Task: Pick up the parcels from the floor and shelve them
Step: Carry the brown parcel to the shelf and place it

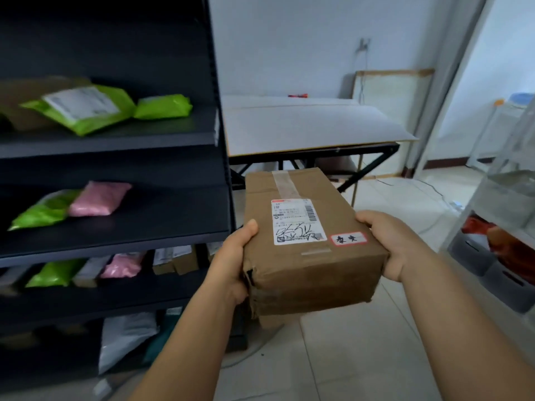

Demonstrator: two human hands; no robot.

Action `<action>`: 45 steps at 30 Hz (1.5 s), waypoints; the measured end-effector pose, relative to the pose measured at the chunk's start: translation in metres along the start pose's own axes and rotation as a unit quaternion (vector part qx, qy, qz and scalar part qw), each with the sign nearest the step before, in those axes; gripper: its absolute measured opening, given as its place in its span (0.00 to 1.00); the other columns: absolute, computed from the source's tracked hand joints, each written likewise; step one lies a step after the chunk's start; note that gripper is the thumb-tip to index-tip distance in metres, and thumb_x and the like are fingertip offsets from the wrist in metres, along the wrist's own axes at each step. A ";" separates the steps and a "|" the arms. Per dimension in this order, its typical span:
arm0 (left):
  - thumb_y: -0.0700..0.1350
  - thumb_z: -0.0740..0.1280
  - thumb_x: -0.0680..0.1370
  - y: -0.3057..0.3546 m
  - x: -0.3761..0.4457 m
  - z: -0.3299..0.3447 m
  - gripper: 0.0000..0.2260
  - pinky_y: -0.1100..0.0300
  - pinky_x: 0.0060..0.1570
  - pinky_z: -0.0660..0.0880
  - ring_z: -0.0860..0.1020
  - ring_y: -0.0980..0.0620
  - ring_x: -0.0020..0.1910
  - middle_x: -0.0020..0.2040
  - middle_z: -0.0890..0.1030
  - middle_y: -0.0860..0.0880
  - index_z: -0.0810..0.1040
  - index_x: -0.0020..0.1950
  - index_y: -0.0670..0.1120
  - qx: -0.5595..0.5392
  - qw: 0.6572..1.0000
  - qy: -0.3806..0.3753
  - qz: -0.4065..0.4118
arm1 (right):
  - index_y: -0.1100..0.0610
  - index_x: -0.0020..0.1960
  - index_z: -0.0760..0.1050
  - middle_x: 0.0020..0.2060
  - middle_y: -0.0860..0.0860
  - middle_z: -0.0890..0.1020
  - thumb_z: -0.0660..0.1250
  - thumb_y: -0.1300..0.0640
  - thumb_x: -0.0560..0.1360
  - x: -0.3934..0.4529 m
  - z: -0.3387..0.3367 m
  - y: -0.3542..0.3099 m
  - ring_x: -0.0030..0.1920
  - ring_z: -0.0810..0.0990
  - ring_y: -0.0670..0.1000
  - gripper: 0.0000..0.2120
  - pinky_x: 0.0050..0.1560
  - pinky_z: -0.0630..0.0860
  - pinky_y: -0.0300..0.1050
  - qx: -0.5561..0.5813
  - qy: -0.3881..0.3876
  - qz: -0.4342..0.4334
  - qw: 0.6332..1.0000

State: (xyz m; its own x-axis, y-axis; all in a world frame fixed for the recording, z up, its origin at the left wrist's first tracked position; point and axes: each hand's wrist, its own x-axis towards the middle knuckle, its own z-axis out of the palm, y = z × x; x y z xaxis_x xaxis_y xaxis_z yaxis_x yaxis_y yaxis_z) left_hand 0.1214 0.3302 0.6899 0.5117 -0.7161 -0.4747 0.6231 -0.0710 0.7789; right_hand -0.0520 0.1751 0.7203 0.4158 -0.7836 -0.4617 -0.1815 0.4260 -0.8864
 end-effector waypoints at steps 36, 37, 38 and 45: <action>0.53 0.66 0.78 0.148 -0.274 -0.459 0.17 0.55 0.32 0.79 0.85 0.43 0.35 0.46 0.87 0.41 0.80 0.60 0.43 -0.204 0.883 0.351 0.234 | 0.59 0.46 0.78 0.26 0.56 0.83 0.63 0.50 0.79 -0.184 0.572 0.057 0.23 0.81 0.52 0.13 0.27 0.78 0.41 -0.172 -0.431 -0.023 0.885; 0.53 0.66 0.78 0.150 -0.281 -0.468 0.16 0.54 0.33 0.79 0.85 0.43 0.35 0.46 0.88 0.42 0.80 0.60 0.43 -0.209 0.879 0.355 0.241 | 0.59 0.45 0.79 0.27 0.55 0.83 0.63 0.50 0.78 -0.191 0.586 0.059 0.24 0.81 0.52 0.13 0.29 0.78 0.43 -0.176 -0.440 -0.030 0.880; 0.53 0.66 0.78 0.152 -0.287 -0.476 0.16 0.54 0.33 0.79 0.85 0.43 0.35 0.45 0.88 0.42 0.81 0.59 0.44 -0.214 0.874 0.358 0.248 | 0.59 0.45 0.79 0.29 0.55 0.84 0.63 0.50 0.78 -0.196 0.598 0.062 0.25 0.81 0.52 0.13 0.32 0.78 0.44 -0.179 -0.446 -0.035 0.876; 0.54 0.65 0.78 0.163 -0.330 -0.535 0.15 0.54 0.34 0.77 0.85 0.45 0.31 0.40 0.88 0.43 0.82 0.55 0.44 -0.226 0.846 0.387 0.289 | 0.59 0.43 0.79 0.32 0.56 0.83 0.63 0.51 0.79 -0.239 0.682 0.079 0.28 0.81 0.53 0.13 0.33 0.77 0.47 -0.191 -0.514 -0.033 0.835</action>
State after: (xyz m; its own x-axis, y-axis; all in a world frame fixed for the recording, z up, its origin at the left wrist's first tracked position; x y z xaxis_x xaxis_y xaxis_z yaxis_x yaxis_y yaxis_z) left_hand 0.3706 0.9266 0.7544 0.9335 0.1410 -0.3296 0.2088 0.5337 0.8195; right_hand 0.4418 0.7040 0.7847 0.9459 0.0878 -0.3123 -0.3185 0.0675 -0.9455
